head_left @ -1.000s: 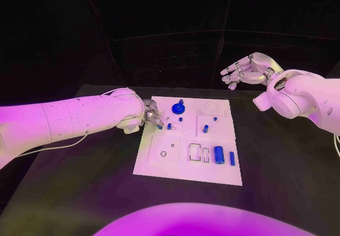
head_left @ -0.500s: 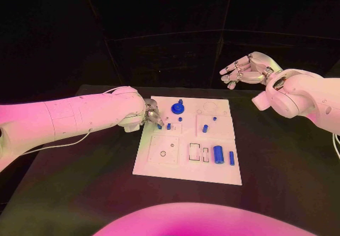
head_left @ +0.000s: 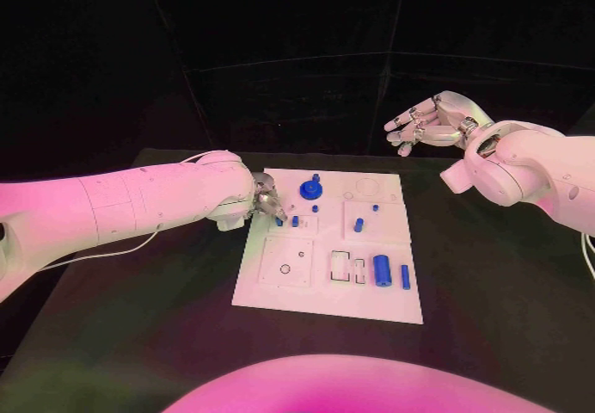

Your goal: Assemble the parts on the task board

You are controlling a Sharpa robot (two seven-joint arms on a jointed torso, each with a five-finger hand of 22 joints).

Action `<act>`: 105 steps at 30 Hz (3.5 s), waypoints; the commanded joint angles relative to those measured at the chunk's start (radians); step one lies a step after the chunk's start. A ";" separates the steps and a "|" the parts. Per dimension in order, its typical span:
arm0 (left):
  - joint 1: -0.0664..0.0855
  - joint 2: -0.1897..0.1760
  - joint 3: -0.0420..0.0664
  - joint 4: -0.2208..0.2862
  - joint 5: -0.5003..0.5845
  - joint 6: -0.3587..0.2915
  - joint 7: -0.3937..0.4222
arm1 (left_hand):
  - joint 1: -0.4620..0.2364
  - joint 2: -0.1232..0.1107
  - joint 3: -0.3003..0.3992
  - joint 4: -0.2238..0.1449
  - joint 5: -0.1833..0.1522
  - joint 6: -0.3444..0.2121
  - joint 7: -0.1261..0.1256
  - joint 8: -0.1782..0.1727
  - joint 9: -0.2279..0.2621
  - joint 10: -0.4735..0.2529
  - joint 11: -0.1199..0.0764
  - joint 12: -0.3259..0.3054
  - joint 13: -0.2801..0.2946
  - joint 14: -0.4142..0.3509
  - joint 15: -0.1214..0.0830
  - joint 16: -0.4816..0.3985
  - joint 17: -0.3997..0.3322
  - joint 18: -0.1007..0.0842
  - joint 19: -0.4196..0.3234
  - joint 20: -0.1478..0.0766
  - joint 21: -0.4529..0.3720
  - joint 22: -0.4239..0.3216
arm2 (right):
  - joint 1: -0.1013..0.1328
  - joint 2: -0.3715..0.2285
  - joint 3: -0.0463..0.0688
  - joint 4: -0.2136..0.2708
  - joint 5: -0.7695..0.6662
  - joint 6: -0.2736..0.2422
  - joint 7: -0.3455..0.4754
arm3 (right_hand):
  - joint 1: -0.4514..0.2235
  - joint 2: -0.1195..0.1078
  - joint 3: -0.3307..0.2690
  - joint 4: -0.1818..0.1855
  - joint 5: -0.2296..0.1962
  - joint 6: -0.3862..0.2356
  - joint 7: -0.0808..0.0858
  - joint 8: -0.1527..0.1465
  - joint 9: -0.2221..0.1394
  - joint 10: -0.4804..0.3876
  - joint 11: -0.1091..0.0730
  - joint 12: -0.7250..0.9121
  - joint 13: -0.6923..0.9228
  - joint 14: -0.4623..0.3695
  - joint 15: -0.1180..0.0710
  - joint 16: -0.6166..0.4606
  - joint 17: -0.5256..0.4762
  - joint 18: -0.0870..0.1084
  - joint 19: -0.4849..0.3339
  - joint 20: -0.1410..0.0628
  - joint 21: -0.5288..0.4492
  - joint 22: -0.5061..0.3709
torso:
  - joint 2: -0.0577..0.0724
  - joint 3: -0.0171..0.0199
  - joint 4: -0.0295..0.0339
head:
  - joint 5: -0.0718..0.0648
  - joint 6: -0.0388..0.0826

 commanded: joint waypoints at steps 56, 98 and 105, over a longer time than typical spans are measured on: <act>0.021 0.005 0.003 -0.014 0.062 -0.214 0.584 | 0.394 -0.001 -0.301 0.026 0.009 -0.053 0.136 -0.302 -0.263 -0.405 0.118 -0.606 -0.627 -0.320 0.097 -0.696 -0.611 0.077 -0.331 0.079 -0.618 -0.547 | 0.002 -0.001 0.001 -0.002 0.004 -0.006 0.015 | -0.037 -0.019 0.003 0.027 0.086 -0.013 0.019 0.003 0.005 -0.060 0.027 -0.026 -0.044 -0.036 0.030 -0.120 -0.021 0.010 -0.032 0.028 -0.099 -0.050 | 0.001 0.0002 -0.0009 | -0.014 0.022; -0.012 0.178 0.004 -0.251 -0.375 -0.124 0.690 | 0.345 0.008 -0.353 -0.043 -0.043 0.143 0.109 -0.574 -0.374 -0.260 0.115 -0.963 -0.874 0.019 0.079 -0.253 -0.194 0.050 -0.027 0.063 -0.435 -0.405 | 0.002 0.007 0.000 0.018 0.005 -0.008 0.041 | -0.035 -0.020 0.006 0.026 0.088 -0.012 0.022 -0.002 0.003 -0.075 0.032 -0.027 -0.056 -0.040 0.035 -0.141 -0.025 0.010 -0.035 0.031 -0.112 -0.056 | 0.013 -0.0044 -0.0103 | -0.015 0.038; -0.015 0.192 0.004 -0.267 -0.375 -0.098 0.682 | 0.340 0.005 -0.341 -0.046 -0.044 0.158 0.108 -0.584 -0.374 -0.237 0.113 -0.978 -0.874 0.020 0.076 -0.255 -0.206 0.046 -0.019 0.060 -0.413 -0.382 | 0.002 0.010 0.000 0.017 0.005 -0.008 0.039 | -0.035 -0.019 0.007 0.027 0.088 -0.012 0.023 -0.003 0.003 -0.076 0.032 -0.026 -0.057 -0.040 0.035 -0.142 -0.025 0.010 -0.035 0.032 -0.113 -0.056 | 0.013 -0.0041 -0.0104 | -0.013 0.038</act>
